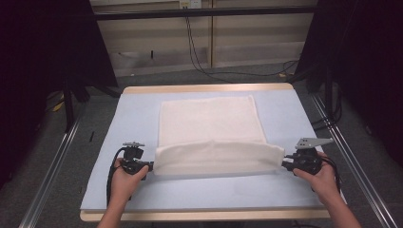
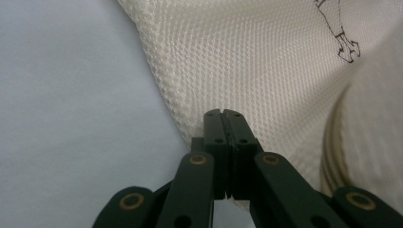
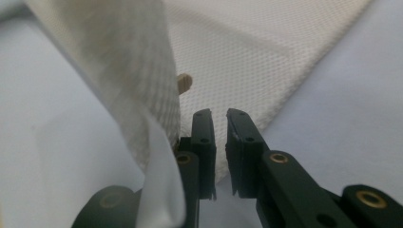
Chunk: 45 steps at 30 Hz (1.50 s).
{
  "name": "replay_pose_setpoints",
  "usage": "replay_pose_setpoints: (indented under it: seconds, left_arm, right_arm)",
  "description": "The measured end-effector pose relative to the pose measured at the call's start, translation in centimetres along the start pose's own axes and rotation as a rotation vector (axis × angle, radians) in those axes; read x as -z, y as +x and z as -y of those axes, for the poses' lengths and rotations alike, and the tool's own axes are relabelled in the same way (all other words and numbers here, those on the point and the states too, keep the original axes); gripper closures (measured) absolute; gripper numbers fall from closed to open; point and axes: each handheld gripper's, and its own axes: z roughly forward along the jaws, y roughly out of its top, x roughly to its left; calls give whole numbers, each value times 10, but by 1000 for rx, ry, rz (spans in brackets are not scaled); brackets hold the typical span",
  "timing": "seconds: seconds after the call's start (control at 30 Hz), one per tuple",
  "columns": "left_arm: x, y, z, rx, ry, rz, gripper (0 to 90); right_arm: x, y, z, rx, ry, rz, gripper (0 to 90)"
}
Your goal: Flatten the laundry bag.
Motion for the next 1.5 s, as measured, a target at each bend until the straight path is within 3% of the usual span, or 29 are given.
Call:
replay_pose_setpoints:
  seconds: [0.07,0.23,0.43,0.57,0.63,0.7,0.83,0.93,0.97,1.07,1.17,1.23,1.37,1.5]
  left_arm:
    - [2,0,0,5,-6,-6,867]
    - [7,3,0,20,-35,-47,763]
    - [7,6,3,45,-57,-62,626]
    - [2,3,4,37,-54,-53,598]
    - [-2,0,3,20,-46,-35,595]
    - [-4,-4,1,1,-33,-42,580]
    - [-5,-5,-2,5,-18,-61,674]
    - [-8,-8,-2,-11,-1,-48,761]
    - [-8,-9,-3,-24,3,-73,781]
    - [-9,-10,-5,-16,20,-80,847]
    - [-9,-10,-7,-22,17,-87,873]
    - [-7,-7,-13,-25,-10,-106,876]
    - [-7,3,-20,16,-41,-90,874]
    - [-10,10,-24,24,-66,-97,870]
  right_arm:
    - [1,2,3,-11,8,-11,792]
    - [0,3,4,-35,24,56,717]
    - [-6,8,3,-52,60,82,662]
    - [-12,15,2,-37,98,83,657]
    - [-13,18,1,-31,115,102,669]
    - [-13,18,1,-39,119,106,685]
    - [-14,18,2,-41,107,116,738]
    - [-14,18,1,-48,114,115,784]
    - [-15,18,1,-54,114,112,798]
    - [-15,19,0,-47,116,114,857]
    - [-16,20,-3,-50,119,121,882]
    - [-18,19,-6,-53,117,124,886]
    - [-22,18,-13,-56,92,138,887]
    - [-28,17,-15,-46,97,134,887]
